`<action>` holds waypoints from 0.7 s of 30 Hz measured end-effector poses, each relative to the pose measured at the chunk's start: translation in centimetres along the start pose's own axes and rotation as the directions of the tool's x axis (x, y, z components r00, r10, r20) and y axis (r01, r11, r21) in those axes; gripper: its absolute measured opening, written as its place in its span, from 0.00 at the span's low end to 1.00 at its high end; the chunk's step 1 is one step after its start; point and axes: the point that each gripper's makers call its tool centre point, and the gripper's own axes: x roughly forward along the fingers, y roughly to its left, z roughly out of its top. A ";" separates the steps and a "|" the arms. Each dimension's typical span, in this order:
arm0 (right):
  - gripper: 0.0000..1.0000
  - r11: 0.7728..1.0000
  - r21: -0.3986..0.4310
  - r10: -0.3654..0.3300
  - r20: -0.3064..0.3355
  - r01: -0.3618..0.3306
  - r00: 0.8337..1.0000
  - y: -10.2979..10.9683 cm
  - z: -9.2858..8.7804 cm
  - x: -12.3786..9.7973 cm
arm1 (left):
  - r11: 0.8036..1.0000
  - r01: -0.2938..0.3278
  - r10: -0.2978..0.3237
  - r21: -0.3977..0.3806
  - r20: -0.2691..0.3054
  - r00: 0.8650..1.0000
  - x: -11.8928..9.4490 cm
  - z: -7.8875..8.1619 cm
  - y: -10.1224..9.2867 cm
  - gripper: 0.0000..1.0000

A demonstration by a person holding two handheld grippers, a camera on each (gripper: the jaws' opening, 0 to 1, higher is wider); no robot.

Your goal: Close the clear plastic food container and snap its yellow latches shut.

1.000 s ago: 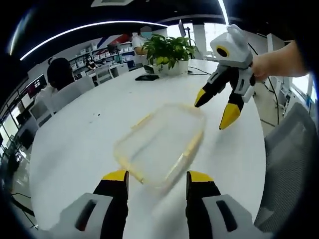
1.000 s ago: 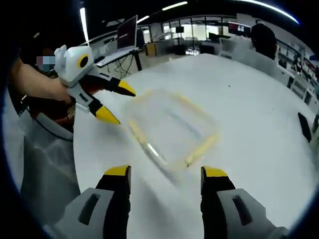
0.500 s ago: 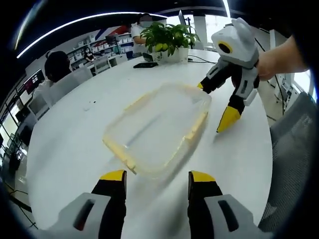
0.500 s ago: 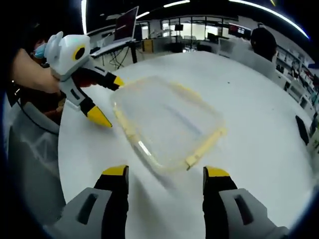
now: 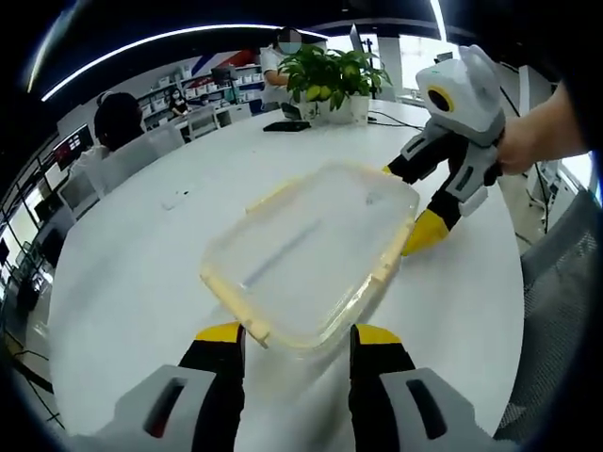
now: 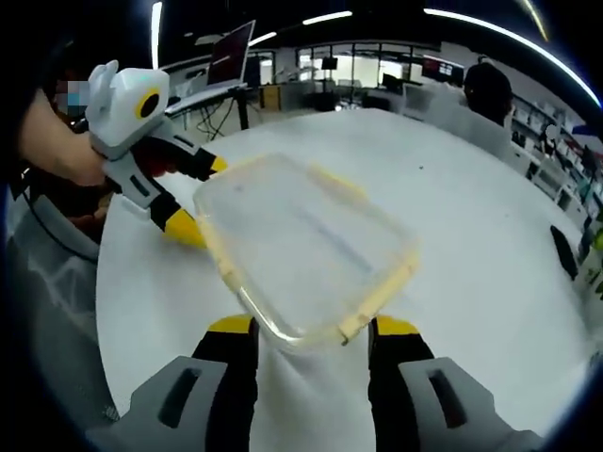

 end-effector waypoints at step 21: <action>0.38 1.000 -0.015 0.008 0.010 -0.008 1.000 1.9 0.8 0.8 | 0.999 -0.025 0.026 0.020 -0.021 0.999 -1.5 -1.7 1.1 0.37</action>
